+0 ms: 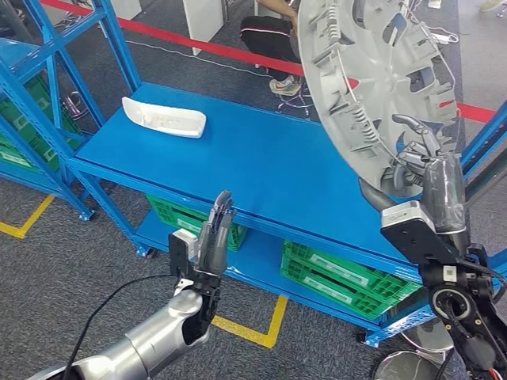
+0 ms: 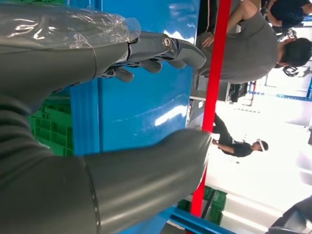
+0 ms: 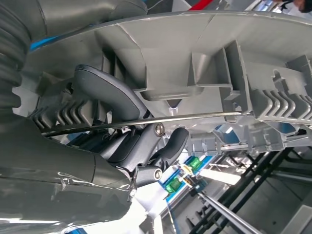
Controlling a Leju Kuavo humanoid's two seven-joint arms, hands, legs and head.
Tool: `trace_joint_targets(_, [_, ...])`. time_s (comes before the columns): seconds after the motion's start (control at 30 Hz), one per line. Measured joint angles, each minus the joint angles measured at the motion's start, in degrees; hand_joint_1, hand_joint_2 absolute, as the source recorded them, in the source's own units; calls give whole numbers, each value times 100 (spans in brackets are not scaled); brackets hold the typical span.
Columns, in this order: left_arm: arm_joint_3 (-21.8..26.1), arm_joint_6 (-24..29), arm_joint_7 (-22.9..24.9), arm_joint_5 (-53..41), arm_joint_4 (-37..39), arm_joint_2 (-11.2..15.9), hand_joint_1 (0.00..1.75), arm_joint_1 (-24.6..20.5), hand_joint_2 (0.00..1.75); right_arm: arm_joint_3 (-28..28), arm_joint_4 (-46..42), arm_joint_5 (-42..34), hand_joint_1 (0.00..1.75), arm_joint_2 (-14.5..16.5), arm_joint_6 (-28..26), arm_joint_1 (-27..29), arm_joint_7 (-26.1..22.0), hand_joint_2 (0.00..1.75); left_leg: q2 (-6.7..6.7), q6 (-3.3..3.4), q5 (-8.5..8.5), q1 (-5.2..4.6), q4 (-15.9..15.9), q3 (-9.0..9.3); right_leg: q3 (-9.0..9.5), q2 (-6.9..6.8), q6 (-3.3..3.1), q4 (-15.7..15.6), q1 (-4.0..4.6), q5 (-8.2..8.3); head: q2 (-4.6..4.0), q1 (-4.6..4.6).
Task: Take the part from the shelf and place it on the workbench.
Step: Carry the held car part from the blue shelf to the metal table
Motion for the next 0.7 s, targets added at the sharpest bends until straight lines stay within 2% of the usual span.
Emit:
trace_joint_targets(0.43, [0,97,-28,-146,0,-18,0,0,175,-37,-295,246,175,0,-2,64,-7,175,0,0,0,0,0,0,0,0,0,0,0,0,0,0])
trace_joint_targets(0.57, [0,221,-62,-335,0,-56,0,0,0,-61,-357,342,175,-4,-5,82,44,175,-1,0,0,0,0,0,0,0,0,0,0,0,0,1])
trace_joint_targets(0.7, [0,224,-68,-368,2,-96,0,0,0,-87,-375,381,175,-19,-27,126,49,175,0,0,0,0,0,0,0,0,0,0,0,0,0,1])
